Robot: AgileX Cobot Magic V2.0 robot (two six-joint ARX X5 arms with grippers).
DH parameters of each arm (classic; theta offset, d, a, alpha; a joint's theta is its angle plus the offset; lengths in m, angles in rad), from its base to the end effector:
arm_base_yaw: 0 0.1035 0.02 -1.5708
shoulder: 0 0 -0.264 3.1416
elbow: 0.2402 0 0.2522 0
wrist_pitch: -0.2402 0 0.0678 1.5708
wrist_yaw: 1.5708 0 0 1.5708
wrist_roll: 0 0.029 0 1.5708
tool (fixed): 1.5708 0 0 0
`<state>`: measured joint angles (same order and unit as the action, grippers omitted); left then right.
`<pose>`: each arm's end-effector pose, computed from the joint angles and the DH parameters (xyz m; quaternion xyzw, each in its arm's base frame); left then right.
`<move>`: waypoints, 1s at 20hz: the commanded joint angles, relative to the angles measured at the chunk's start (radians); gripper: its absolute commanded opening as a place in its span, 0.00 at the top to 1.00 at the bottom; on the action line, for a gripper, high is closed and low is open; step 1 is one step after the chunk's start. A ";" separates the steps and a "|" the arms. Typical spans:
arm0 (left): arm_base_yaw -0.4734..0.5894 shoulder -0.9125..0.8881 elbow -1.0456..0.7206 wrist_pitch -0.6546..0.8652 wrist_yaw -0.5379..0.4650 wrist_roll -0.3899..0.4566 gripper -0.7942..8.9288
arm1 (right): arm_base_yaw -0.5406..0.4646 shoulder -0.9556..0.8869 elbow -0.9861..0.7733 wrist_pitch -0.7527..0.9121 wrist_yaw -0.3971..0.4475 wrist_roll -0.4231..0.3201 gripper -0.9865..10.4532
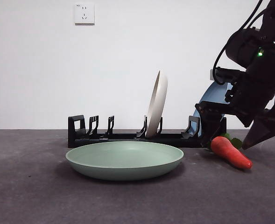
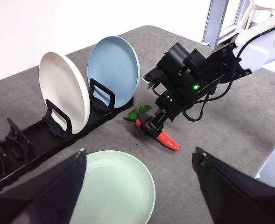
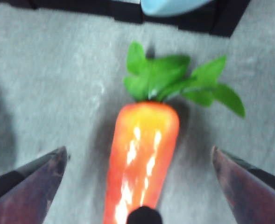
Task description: Take the green plate from the plate rack,put the plate on the table,take the carrot from the table,put the carrot in the plate
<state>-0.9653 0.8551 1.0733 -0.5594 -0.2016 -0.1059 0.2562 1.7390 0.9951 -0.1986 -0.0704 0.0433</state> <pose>0.0979 -0.1312 0.3821 0.0450 0.1609 -0.3592 0.9182 0.3303 0.0886 0.1638 -0.0231 0.4551 0.1350 0.8799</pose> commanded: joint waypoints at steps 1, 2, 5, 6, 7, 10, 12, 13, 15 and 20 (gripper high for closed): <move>-0.003 -0.001 -0.005 0.003 0.000 -0.008 0.52 | 0.002 0.029 0.003 0.017 0.002 0.019 0.50; -0.003 -0.001 -0.005 0.003 -0.001 -0.007 0.52 | 0.002 0.038 0.003 0.019 0.003 0.020 0.51; -0.003 -0.001 -0.005 -0.004 -0.003 -0.007 0.52 | 0.002 0.052 0.003 0.027 0.002 0.035 0.69; -0.003 -0.001 -0.005 -0.008 -0.004 -0.007 0.52 | 0.002 0.052 0.003 0.039 0.001 0.035 0.75; -0.003 -0.001 -0.005 -0.013 -0.005 -0.007 0.52 | 0.002 0.052 0.003 0.043 -0.002 0.039 0.78; -0.003 -0.001 -0.005 -0.018 -0.006 -0.006 0.52 | 0.003 0.051 0.003 0.041 -0.009 0.039 0.93; -0.003 -0.001 -0.005 -0.018 -0.006 -0.006 0.52 | 0.009 0.042 0.003 0.023 -0.009 0.039 0.93; -0.003 -0.001 -0.005 -0.018 -0.006 -0.006 0.52 | 0.016 0.024 0.003 0.005 -0.008 0.039 0.93; -0.003 -0.001 -0.005 -0.018 -0.006 -0.003 0.52 | 0.056 -0.042 0.003 -0.029 -0.009 0.039 0.93; -0.003 -0.001 -0.005 -0.019 -0.006 -0.003 0.52 | 0.307 -0.154 0.003 0.050 -0.005 0.116 0.93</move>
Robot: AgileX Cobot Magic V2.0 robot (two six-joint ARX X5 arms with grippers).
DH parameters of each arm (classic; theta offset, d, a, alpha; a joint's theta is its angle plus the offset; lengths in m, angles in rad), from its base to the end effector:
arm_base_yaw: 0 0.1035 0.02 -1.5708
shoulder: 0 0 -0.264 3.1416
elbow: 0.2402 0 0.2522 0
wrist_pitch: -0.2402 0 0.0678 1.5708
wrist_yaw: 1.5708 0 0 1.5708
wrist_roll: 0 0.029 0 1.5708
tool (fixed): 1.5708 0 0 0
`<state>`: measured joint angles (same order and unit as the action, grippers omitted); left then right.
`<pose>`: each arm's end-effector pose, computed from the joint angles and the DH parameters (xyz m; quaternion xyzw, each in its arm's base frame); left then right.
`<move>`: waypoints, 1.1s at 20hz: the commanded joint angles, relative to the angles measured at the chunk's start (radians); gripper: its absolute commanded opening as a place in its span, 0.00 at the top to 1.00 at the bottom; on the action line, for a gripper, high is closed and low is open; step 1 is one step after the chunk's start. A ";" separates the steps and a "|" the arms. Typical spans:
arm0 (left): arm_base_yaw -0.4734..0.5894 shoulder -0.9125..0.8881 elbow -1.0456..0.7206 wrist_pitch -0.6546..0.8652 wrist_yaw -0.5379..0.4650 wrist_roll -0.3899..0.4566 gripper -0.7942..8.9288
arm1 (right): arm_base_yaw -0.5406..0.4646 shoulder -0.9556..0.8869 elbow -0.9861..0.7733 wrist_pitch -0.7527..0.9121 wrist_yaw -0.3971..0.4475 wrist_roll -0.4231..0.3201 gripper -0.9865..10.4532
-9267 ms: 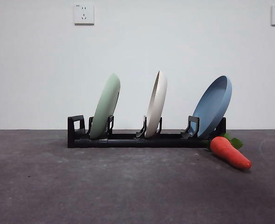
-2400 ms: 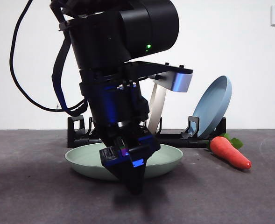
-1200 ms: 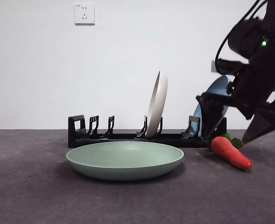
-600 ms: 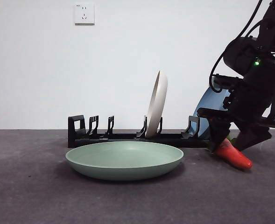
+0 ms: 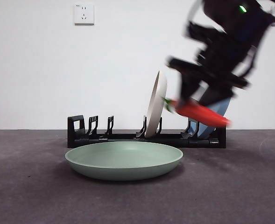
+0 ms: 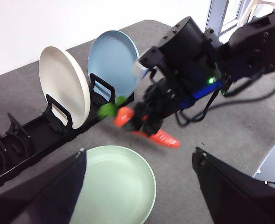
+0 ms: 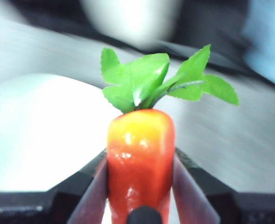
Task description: Take the green plate from the plate rack,put the plate on the table,take the carrot from the table,put the carrot in the plate
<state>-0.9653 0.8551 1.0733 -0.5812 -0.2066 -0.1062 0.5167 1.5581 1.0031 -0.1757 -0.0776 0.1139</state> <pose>0.0976 -0.1305 0.3802 0.0512 0.1695 -0.3557 0.9177 0.2845 0.1642 0.2248 -0.0269 0.3637 0.2532 0.8960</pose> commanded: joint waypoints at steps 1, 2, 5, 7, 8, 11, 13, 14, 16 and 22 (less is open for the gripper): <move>-0.003 -0.001 -0.005 0.002 0.000 -0.002 0.52 | 0.092 0.053 -0.005 0.082 0.005 0.071 0.93; -0.003 -0.001 -0.005 -0.005 0.000 -0.003 0.52 | 0.138 0.090 -0.005 0.143 0.007 0.080 0.93; -0.003 -0.001 -0.005 -0.035 0.000 -0.003 0.52 | 0.196 0.193 -0.005 0.257 0.029 0.090 0.93; -0.003 -0.001 -0.005 -0.046 -0.001 -0.002 0.52 | 0.205 0.257 -0.005 0.304 0.028 0.106 0.93; -0.003 -0.001 -0.005 -0.047 -0.001 -0.003 0.52 | 0.205 0.283 -0.005 0.319 0.029 0.106 0.93; -0.003 -0.001 -0.005 -0.049 -0.001 -0.003 0.52 | 0.205 0.330 -0.002 0.330 0.032 0.106 0.93; -0.003 -0.001 -0.005 -0.049 -0.001 -0.003 0.52 | 0.205 0.335 -0.002 0.330 0.030 0.105 0.93; -0.003 -0.001 -0.005 -0.049 -0.001 -0.003 0.52 | 0.205 0.335 -0.002 0.330 0.025 0.105 0.88; -0.003 -0.001 -0.005 -0.049 -0.001 -0.003 0.52 | 0.205 0.335 -0.002 0.326 0.024 0.106 0.64; -0.003 -0.001 -0.005 -0.049 -0.001 -0.003 0.52 | 0.205 0.304 0.016 0.278 0.025 0.105 0.43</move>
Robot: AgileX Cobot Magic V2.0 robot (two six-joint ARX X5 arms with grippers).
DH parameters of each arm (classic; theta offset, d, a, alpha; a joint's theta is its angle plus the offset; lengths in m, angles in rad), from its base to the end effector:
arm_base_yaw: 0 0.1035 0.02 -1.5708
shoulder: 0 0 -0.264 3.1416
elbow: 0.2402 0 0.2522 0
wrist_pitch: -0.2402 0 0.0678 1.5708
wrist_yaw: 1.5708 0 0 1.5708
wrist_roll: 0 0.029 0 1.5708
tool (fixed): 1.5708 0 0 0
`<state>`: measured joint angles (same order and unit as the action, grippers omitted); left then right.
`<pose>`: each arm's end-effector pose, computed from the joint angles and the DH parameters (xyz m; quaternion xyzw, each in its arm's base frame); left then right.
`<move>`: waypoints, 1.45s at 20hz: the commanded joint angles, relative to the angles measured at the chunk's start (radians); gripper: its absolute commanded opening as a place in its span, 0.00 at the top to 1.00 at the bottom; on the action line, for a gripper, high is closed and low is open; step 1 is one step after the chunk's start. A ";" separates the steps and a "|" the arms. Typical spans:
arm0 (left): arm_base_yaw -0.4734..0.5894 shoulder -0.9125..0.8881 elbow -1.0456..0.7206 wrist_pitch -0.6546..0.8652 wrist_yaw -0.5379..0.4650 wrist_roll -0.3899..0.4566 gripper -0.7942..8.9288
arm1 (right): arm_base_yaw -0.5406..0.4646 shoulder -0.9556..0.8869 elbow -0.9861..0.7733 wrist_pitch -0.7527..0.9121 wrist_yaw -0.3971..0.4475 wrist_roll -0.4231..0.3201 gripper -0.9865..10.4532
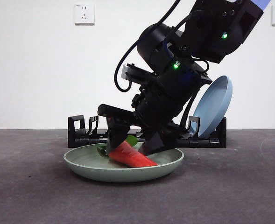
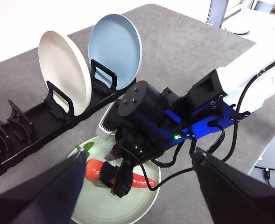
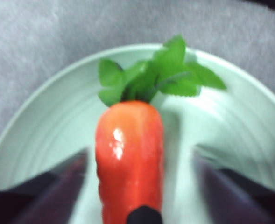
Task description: Take the green plate from the plate rack,put the plate on the table,take the carrot from the table,put the carrot in the plate
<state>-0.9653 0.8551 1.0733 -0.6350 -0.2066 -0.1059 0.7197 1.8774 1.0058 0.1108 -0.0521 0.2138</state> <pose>0.0965 -0.1289 0.3754 0.0662 0.1913 -0.3527 0.9136 0.2798 0.2472 0.1396 -0.0292 0.3861 0.3101 0.8683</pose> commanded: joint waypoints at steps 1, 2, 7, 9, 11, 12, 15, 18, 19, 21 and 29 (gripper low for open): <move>-0.003 -0.001 -0.005 0.005 -0.001 -0.003 0.52 | 0.002 -0.043 0.017 -0.026 0.000 0.005 0.43; -0.003 -0.001 -0.005 0.005 -0.001 -0.003 0.52 | 0.002 -0.082 0.017 -0.047 0.000 0.003 0.43; -0.003 -0.001 -0.005 -0.007 0.000 -0.003 0.52 | 0.002 -0.410 0.017 -0.383 -0.002 -0.031 0.43; -0.003 -0.001 -0.005 -0.029 0.002 -0.003 0.53 | 0.003 -0.571 0.017 -0.597 -0.006 -0.051 0.44; -0.003 -0.001 -0.005 -0.055 0.006 -0.003 0.53 | 0.003 -0.723 0.017 -0.789 -0.056 -0.058 0.45; -0.003 -0.001 -0.005 -0.070 0.006 -0.003 0.53 | 0.003 -0.801 0.017 -0.876 -0.056 -0.058 0.45; -0.003 -0.001 -0.005 -0.115 0.008 -0.003 0.53 | 0.003 -0.962 0.017 -1.058 -0.055 -0.052 0.45; -0.003 -0.001 -0.005 -0.172 0.074 -0.004 0.53 | 0.003 -1.059 0.017 -1.214 -0.056 -0.046 0.45; -0.003 -0.001 -0.005 -0.179 0.086 -0.004 0.53 | 0.003 -1.070 0.017 -1.238 -0.056 -0.046 0.45; -0.003 -0.001 -0.005 -0.192 0.105 -0.004 0.54 | 0.003 -1.085 0.017 -1.281 -0.056 -0.047 0.47; -0.003 -0.001 -0.005 -0.232 0.112 -0.006 0.93 | 0.003 -1.095 0.017 -1.317 -0.056 -0.049 0.92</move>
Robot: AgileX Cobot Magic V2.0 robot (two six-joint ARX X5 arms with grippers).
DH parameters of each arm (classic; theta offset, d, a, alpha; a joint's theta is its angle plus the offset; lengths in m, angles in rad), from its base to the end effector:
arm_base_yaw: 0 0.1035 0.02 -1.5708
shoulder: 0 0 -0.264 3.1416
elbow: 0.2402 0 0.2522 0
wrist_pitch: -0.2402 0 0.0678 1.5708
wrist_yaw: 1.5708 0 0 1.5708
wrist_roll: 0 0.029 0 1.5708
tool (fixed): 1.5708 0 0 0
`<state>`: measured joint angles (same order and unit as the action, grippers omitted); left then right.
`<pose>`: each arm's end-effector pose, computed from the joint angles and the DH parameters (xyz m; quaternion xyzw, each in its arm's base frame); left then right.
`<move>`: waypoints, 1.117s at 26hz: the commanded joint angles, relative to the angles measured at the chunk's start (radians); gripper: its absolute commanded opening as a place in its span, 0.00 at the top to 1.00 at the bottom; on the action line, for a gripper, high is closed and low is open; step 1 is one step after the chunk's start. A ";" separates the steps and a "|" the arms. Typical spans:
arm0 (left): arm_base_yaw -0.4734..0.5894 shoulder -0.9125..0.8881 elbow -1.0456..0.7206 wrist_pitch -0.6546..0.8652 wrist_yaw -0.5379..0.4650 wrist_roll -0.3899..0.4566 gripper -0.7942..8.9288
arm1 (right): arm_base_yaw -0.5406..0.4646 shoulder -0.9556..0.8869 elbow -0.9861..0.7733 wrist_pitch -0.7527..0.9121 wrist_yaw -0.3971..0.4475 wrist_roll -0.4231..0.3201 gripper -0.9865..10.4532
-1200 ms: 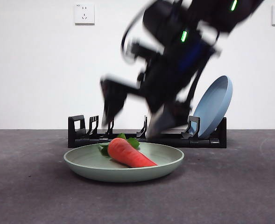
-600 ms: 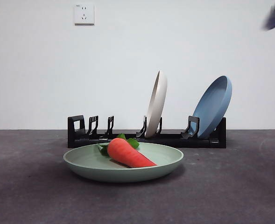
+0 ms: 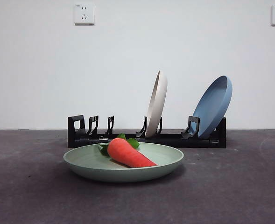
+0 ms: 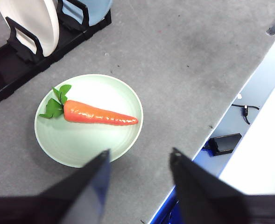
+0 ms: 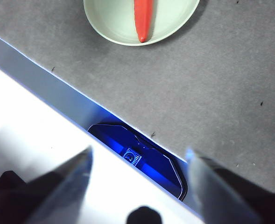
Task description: Take the green plate from the plate rack,put the plate on the table,take the carrot from the table,put the carrot in the plate
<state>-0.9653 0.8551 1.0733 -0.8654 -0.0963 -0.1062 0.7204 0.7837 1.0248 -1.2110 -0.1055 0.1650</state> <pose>0.0877 -0.1218 0.3560 0.1151 0.2950 -0.3840 0.8673 0.0816 0.0756 0.3269 -0.0738 0.4720 0.3172 0.8192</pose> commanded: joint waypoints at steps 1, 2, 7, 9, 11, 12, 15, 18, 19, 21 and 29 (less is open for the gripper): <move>-0.003 -0.001 -0.005 -0.004 0.002 -0.005 0.93 | 0.002 0.000 -0.002 0.006 -0.001 0.000 0.92; -0.003 -0.001 -0.005 -0.005 0.001 -0.005 0.93 | 0.002 0.001 -0.002 0.009 0.000 0.002 0.92; -0.003 -0.001 -0.005 -0.004 -0.005 -0.003 0.92 | 0.002 0.000 -0.002 0.016 0.004 0.002 0.91; -0.003 -0.001 -0.005 -0.004 -0.005 -0.003 0.92 | 0.002 0.000 -0.002 0.016 0.004 0.002 0.91; -0.003 -0.001 -0.005 -0.004 -0.005 -0.003 0.92 | 0.002 0.000 -0.002 0.016 0.004 0.002 0.91; -0.003 -0.001 -0.005 -0.004 -0.005 -0.003 0.92 | 0.002 0.000 -0.002 0.016 0.004 0.002 0.91; -0.003 -0.001 -0.005 -0.004 -0.005 -0.003 0.92 | 0.002 0.000 -0.002 0.016 0.004 0.002 0.91; -0.003 -0.001 -0.005 -0.004 -0.005 -0.003 0.92 | 0.002 0.001 -0.002 0.016 0.004 0.002 0.91; -0.003 -0.001 -0.005 -0.004 -0.005 -0.003 0.92 | 0.002 0.000 -0.002 0.016 0.004 0.002 0.91; -0.003 -0.001 -0.005 -0.004 -0.005 -0.003 0.92 | 0.002 0.000 -0.002 0.016 0.004 0.002 0.91; 0.044 -0.025 -0.005 0.053 -0.148 0.103 0.92 | 0.002 -0.001 -0.002 0.015 0.004 0.002 0.91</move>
<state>-0.9432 0.8490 1.0729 -0.8341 -0.1951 -0.0692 0.7204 0.7849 1.0248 -1.2022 -0.1040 0.1650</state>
